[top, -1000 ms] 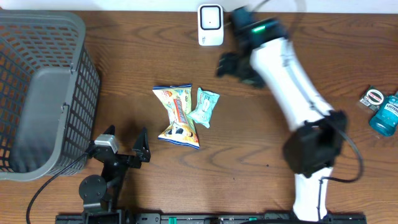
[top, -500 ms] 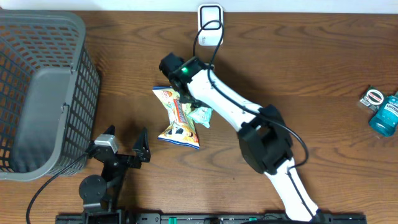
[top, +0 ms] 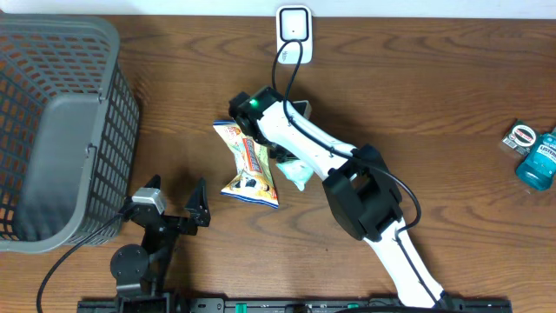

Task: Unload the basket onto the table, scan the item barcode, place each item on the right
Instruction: 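Carry the tin to the right table edge and release it, then reach the right gripper to the mint-green wipes packet and grasp it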

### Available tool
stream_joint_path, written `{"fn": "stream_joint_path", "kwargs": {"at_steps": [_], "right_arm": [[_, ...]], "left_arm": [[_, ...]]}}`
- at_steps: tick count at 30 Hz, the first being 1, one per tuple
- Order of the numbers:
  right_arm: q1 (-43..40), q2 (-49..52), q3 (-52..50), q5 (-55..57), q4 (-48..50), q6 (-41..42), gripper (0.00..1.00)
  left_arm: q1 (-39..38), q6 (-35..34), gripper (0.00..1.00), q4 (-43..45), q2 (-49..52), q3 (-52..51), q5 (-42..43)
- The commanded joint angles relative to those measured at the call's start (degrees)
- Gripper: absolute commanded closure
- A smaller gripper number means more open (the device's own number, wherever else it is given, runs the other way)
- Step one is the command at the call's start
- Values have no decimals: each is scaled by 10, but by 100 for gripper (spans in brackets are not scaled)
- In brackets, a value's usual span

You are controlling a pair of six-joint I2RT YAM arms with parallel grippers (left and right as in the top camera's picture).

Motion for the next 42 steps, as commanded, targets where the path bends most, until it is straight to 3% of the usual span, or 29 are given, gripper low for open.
{"fn": "stream_joint_path", "kwargs": {"at_steps": [1, 4, 9, 15, 23, 28, 33, 37, 42], "right_arm": [[-15, -6, -1, 106, -20, -21, 36], [-30, -24, -1, 115, -24, -68, 32], [-29, -45, -1, -31, 6, -115, 32], [-21, -42, -12, -150, 137, -123, 33], [5, -42, -64, -133, 151, -95, 37], [23, -43, -66, -160, 113, -236, 38], [36, -43, -65, -91, 29, -342, 39], [37, -44, -65, 14, -37, -315, 44], [37, -71, -65, 32, -59, -297, 44]], "left_arm": [[-2, 1, 2, -18, -3, -11, 5], [-2, 1, 2, -18, -3, -11, 5], [-2, 1, 2, -18, -3, -11, 5], [-2, 1, 2, -18, -3, -11, 5], [-2, 1, 2, -18, -3, -11, 5], [-2, 1, 2, -18, -3, -11, 5], [-2, 1, 2, -18, -3, -11, 5], [-2, 1, 2, -18, -3, -11, 5], [-2, 1, 2, -18, -3, -11, 5]]}}
